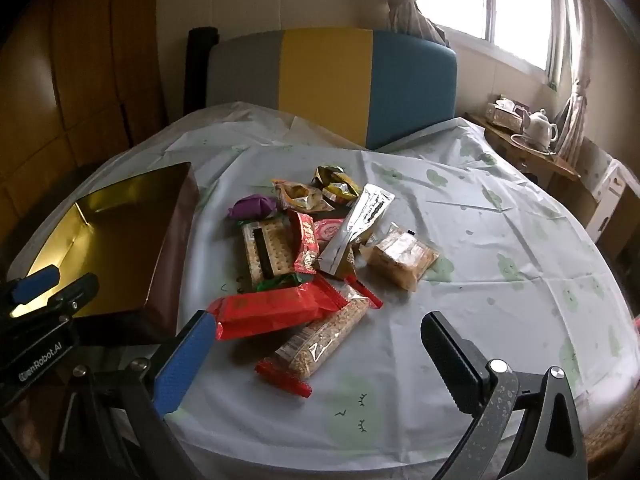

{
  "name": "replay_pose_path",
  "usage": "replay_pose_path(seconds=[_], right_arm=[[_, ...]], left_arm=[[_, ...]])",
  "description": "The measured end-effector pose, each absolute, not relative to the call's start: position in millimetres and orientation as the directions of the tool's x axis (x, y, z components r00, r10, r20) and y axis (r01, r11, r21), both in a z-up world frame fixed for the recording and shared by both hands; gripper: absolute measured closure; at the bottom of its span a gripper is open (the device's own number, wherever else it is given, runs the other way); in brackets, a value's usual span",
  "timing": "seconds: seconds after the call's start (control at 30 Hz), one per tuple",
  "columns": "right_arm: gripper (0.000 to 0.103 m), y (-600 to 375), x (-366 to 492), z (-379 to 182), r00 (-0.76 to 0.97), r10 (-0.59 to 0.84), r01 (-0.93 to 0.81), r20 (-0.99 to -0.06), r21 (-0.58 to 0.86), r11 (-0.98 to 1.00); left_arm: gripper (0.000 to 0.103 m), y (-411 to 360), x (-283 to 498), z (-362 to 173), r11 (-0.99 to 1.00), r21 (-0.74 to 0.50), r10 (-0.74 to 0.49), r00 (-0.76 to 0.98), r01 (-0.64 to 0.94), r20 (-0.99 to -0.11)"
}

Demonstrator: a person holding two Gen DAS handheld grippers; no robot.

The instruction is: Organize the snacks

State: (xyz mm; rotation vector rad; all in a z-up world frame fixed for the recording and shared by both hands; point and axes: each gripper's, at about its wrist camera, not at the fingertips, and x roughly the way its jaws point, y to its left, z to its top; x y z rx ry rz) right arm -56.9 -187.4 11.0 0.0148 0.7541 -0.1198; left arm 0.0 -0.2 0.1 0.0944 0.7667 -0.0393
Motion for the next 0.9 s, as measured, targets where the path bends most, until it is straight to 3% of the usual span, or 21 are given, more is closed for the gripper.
replay_pose_path(seconds=[0.9], right_arm=[[0.0, -210, -58, 15, 0.729, -0.103, 0.146, -0.677, 0.007, 0.989]], left_arm=[[0.045, -12, -4, 6, 0.99, 0.086, -0.027, 0.743, 0.113, -0.669]])
